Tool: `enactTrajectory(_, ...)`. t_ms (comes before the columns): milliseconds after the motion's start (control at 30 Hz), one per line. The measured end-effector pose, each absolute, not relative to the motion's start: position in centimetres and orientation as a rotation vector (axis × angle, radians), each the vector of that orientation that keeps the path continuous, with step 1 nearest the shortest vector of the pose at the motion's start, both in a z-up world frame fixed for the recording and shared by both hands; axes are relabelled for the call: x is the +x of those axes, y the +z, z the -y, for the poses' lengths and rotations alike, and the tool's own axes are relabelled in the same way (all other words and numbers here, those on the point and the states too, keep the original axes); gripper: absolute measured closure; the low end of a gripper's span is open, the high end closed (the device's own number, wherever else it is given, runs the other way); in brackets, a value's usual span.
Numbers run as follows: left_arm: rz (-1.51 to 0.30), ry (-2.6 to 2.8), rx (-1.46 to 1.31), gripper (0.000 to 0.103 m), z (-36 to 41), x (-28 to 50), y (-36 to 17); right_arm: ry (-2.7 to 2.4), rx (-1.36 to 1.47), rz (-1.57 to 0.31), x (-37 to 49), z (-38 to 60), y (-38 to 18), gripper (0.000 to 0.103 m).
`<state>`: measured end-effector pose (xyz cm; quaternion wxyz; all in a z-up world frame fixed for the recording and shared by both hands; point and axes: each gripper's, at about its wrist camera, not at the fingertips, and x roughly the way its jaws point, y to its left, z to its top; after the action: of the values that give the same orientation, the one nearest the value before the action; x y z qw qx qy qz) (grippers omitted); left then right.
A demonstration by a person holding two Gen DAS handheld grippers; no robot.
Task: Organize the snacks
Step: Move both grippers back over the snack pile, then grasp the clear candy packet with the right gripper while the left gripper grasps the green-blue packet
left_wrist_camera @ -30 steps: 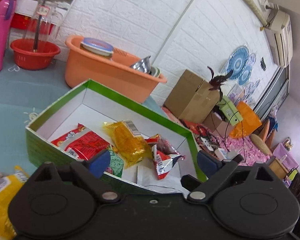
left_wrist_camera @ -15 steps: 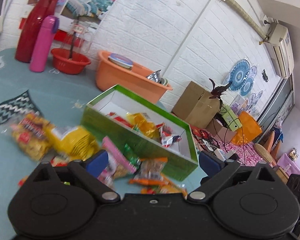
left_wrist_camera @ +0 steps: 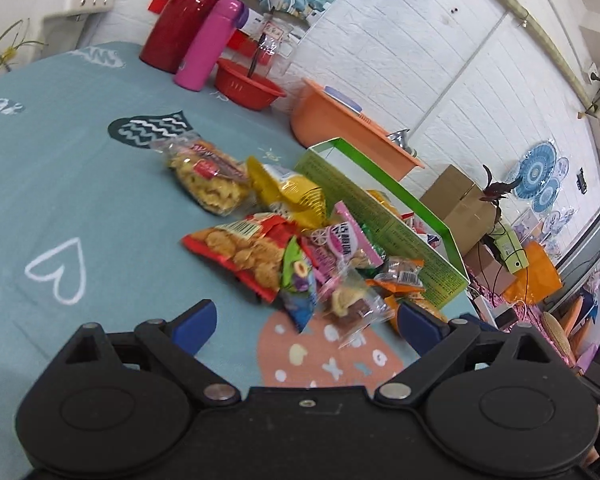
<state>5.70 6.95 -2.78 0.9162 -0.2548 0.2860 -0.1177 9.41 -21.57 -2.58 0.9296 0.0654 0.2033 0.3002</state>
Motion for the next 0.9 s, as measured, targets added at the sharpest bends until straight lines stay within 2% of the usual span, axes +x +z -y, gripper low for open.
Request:
enactTrajectory(167,-0.577,-0.245,-0.544,0.000,-7.8,5.1,-2.8,0.658,0.109,-0.403,10.4,19.7,-2.9,0.000)
enactTrajectory(500,-0.596,-0.276,-0.585,0.000,-8.4,5.7,-3.4,0.668,-0.203,-0.439,13.2,15.9,-4.3,0.000)
enactTrajectory(600,-0.623,-0.297,-0.577,0.000,-7.6,6.4,-3.9,0.665,-0.201,-0.499,14.6,15.6,-5.2,0.000)
enactTrajectory(667,-0.636,-0.314,-0.569,0.000,-7.0,7.1,-4.2,0.657,-0.182,-0.542,14.9,15.9,-5.6,0.007)
enactTrajectory(767,-0.653,-0.319,-0.555,0.005,-5.9,8.4,-4.6,0.667,-0.163,-0.548,13.5,17.2,-5.3,0.009)
enactTrajectory(900,-0.648,-0.255,-0.541,0.005,-4.6,10.4,-4.9,0.655,-0.161,-0.542,11.0,18.9,-5.3,0.009)
